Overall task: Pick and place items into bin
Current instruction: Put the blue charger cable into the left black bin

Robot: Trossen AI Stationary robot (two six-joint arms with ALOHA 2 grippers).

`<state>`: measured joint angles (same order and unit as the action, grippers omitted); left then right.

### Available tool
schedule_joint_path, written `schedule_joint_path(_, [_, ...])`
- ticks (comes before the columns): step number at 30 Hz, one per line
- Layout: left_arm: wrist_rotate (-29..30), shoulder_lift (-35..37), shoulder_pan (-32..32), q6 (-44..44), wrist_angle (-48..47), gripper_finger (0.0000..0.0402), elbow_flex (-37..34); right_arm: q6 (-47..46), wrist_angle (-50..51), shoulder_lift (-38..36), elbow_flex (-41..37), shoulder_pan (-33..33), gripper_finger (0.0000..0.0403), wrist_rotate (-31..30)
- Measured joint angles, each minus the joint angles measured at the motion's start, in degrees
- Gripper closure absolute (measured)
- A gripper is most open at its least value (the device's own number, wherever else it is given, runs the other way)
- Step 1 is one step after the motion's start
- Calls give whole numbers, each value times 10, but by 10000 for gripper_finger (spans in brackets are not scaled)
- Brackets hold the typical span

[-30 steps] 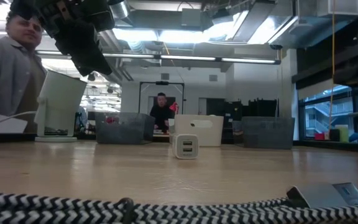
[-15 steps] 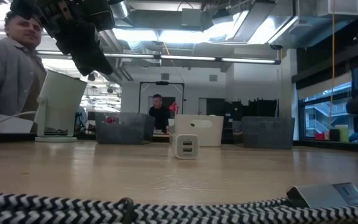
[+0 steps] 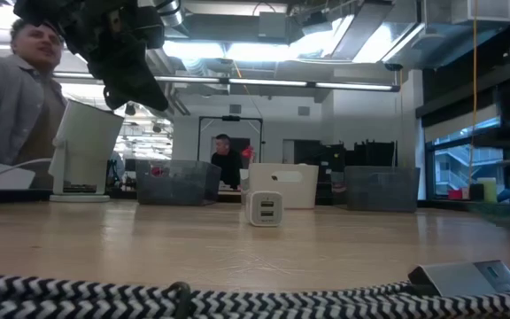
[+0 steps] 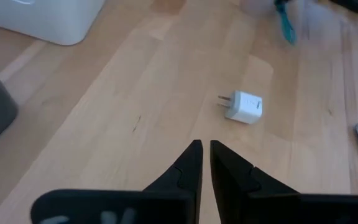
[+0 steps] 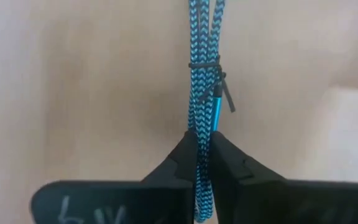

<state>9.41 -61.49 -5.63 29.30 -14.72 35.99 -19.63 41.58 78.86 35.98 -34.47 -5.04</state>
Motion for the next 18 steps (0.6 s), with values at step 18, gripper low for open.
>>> schedule_joint_path(18, [99,0,0,15,92,365,1,52,-488,-172,-56,266,393,-94])
